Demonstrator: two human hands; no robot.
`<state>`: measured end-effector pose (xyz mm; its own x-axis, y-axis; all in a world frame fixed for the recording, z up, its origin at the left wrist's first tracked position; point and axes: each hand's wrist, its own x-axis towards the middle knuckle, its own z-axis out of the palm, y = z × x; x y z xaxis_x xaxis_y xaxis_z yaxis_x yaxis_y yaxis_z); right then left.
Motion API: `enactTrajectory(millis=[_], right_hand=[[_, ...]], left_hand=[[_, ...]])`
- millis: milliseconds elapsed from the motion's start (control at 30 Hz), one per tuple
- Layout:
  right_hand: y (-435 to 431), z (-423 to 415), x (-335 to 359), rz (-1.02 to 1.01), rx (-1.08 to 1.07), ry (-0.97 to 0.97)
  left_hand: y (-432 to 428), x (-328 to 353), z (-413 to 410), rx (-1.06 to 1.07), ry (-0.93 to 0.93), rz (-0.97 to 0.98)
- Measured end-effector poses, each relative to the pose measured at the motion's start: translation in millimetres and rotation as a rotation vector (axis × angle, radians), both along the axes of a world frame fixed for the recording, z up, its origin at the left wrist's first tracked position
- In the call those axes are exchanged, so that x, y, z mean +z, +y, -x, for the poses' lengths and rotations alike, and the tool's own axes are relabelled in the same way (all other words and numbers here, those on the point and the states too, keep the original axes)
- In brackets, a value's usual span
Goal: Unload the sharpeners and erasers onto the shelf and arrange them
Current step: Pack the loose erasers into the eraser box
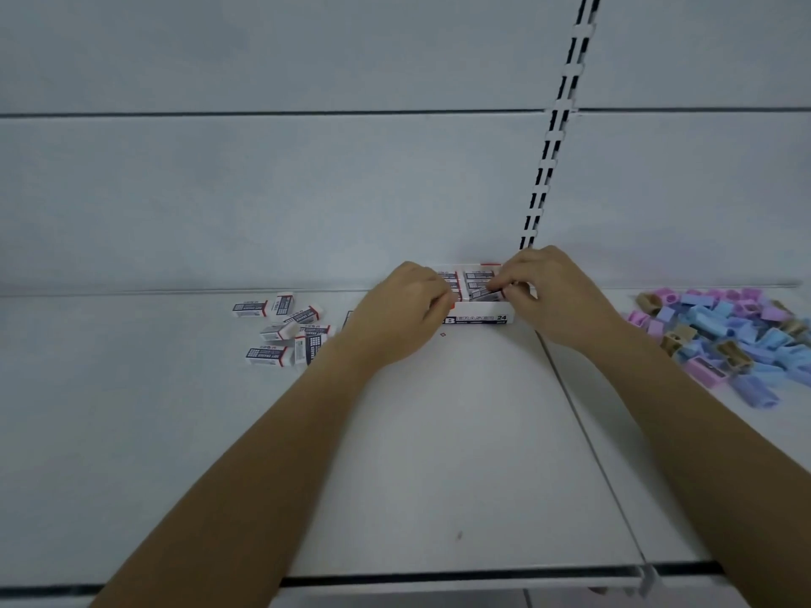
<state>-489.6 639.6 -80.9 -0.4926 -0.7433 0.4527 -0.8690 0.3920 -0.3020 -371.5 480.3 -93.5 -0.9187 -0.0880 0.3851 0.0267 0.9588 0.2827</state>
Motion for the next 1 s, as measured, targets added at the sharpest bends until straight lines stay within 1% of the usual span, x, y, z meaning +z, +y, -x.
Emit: enactTrajectory(millis=[133, 233, 300, 433, 667, 733, 800, 867, 1000], right_hand=[[-2, 5, -6, -0.069, 0.042, 0.004], [1, 7, -2, 0.006, 0.02, -0.022], [3, 6, 0, 0.014, 0.027, -0.023], [0, 4, -3, -0.105, 0.066, 0.004], [0, 8, -5, -0.123, 0.029, -0.024], [-1, 6, -4, -0.078, 0.038, -0.045], [0, 4, -1, 0.0, 0.034, -0.066], [1, 0, 2, 0.061, 0.017, -0.069], [-5, -16, 4, 0.138, 0.078, -0.028]], left_hand=[[2, 4, -3, -0.013, -0.016, 0.013], [3, 5, -3, -0.012, -0.023, 0.025], [4, 5, -3, -0.007, -0.026, 0.023], [3, 5, -4, -0.017, -0.012, 0.026], [4, 7, -5, -0.053, 0.031, 0.02], [1, 10, -5, -0.029, 0.062, -0.044], [-4, 17, -6, 0.0, 0.132, -0.11], [-12, 26, -8, 0.024, 0.175, -0.126], [-36, 34, -23, 0.104, 0.14, -0.108]])
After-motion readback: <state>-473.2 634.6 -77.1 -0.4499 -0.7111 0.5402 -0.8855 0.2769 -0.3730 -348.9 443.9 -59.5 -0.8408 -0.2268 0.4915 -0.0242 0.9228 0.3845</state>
